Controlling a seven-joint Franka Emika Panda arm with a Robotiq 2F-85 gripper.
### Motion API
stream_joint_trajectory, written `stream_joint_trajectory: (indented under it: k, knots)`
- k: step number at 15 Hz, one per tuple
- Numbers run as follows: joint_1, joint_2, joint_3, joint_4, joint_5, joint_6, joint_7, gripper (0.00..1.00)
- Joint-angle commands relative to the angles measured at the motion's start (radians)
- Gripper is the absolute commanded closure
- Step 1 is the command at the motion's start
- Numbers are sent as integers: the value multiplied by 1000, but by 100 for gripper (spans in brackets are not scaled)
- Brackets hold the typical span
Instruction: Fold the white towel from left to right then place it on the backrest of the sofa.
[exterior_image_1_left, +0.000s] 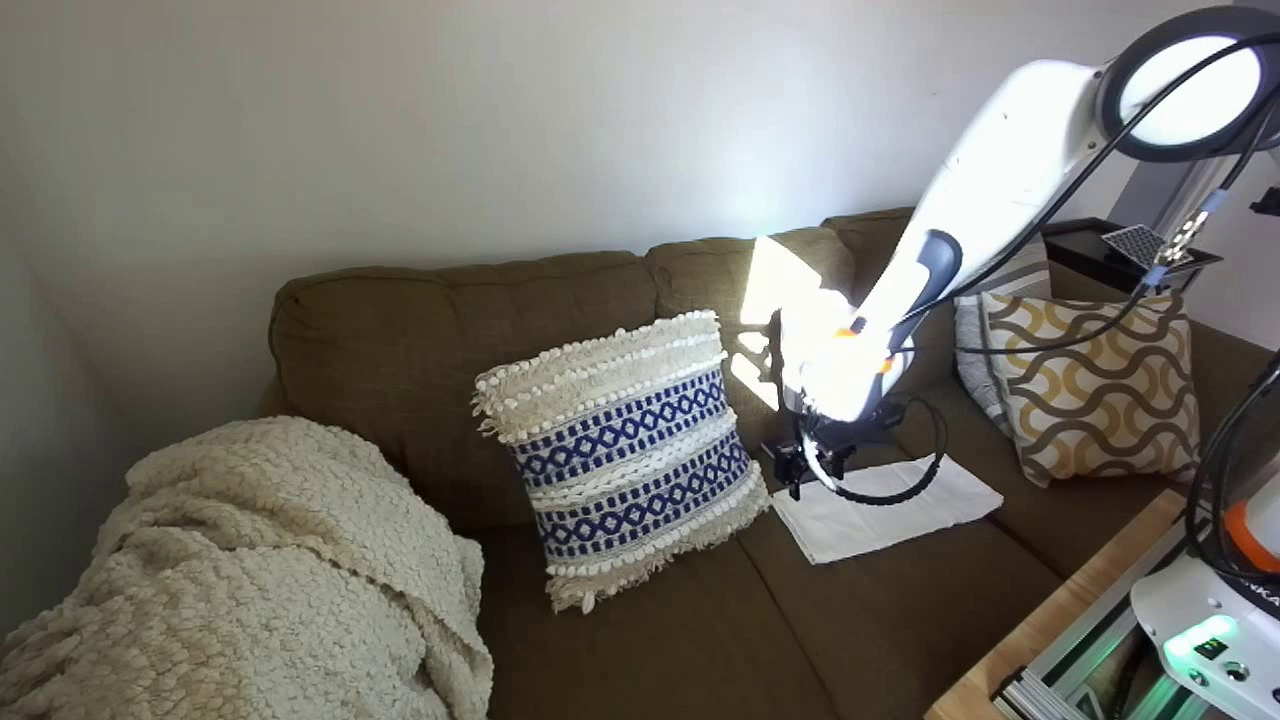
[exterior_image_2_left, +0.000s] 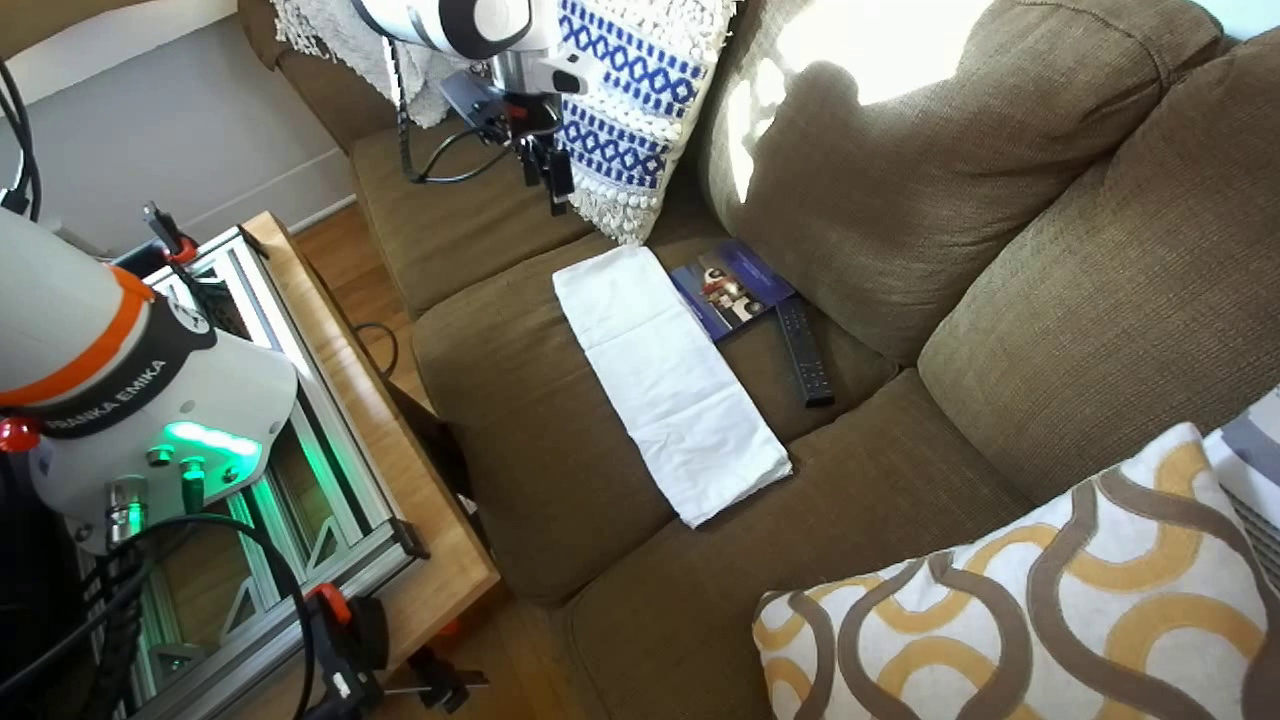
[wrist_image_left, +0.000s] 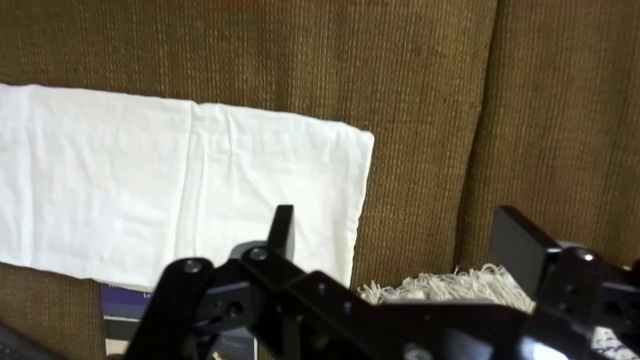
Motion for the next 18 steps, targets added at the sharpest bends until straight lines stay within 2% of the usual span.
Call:
stream_joint_trajectory:
  k: [1,2,3,9,11,14,18]
  knots:
    - [75,108,-80,39,-53,191,20,0]
    - [87,133,-93,51,-50,229,10,0]
    - [55,78,-62,22,-10,166,-14,0]
    - [64,87,-68,28,-5,182,-14,0]
    - [36,152,-53,110,12,110,-22,0]
    - [46,216,-66,193,8,31,-3,0]
    - [1,327,-21,325,10,-58,-54,0]
